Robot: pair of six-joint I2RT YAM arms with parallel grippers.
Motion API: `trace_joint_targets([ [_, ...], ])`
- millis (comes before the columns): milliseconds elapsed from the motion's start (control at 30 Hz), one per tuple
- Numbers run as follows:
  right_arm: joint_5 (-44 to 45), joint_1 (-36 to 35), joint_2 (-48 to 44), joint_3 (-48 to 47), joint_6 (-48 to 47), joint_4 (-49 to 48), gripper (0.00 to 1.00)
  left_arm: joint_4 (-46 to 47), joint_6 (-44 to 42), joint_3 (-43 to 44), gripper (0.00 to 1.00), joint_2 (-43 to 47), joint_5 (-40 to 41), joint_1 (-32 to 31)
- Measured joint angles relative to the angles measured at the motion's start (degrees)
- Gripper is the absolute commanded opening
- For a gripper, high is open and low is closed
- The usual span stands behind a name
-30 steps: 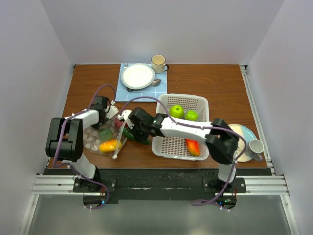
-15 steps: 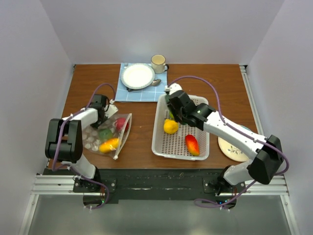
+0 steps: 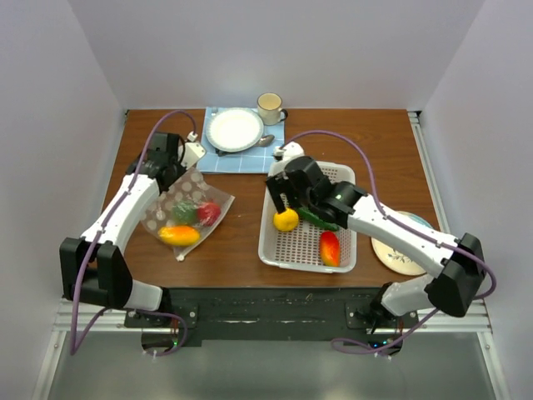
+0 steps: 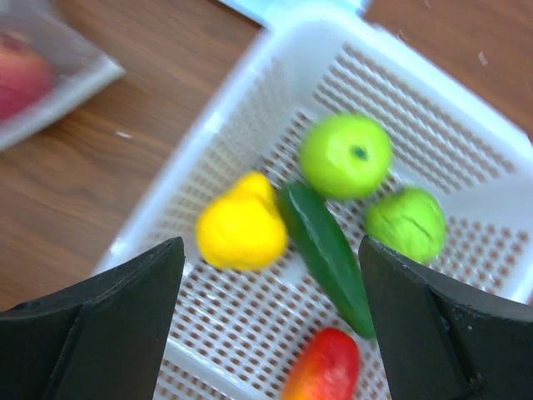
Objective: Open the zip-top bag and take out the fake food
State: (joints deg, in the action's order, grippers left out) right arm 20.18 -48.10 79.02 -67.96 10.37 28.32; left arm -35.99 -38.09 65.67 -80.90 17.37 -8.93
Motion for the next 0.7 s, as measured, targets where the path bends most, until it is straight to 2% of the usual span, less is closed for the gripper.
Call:
trace_joint_targets([
  [133, -1.0, -8.5, 4.8, -4.8, -3.0, -4.6, 0.89, 0.9, 0.0, -3.7, 0.00, -0.2, 0.6, -0.1],
  [267, -4.5, -15.9, 13.5, -7.4, -4.5, -8.2, 0.88, 2.6, -0.1, -9.6, 0.00, -2.3, 1.5, -0.1],
  [433, -7.3, -16.2, 22.0, -7.4, -5.1, -9.2, 0.86, 7.1, -0.6, -15.4, 0.00, -5.8, 3.3, -0.1],
  [700, -7.7, -15.6, 28.6, -8.4, -6.5, -11.1, 0.83, 15.4, -2.1, -20.8, 0.00, -10.9, 5.7, -0.1],
])
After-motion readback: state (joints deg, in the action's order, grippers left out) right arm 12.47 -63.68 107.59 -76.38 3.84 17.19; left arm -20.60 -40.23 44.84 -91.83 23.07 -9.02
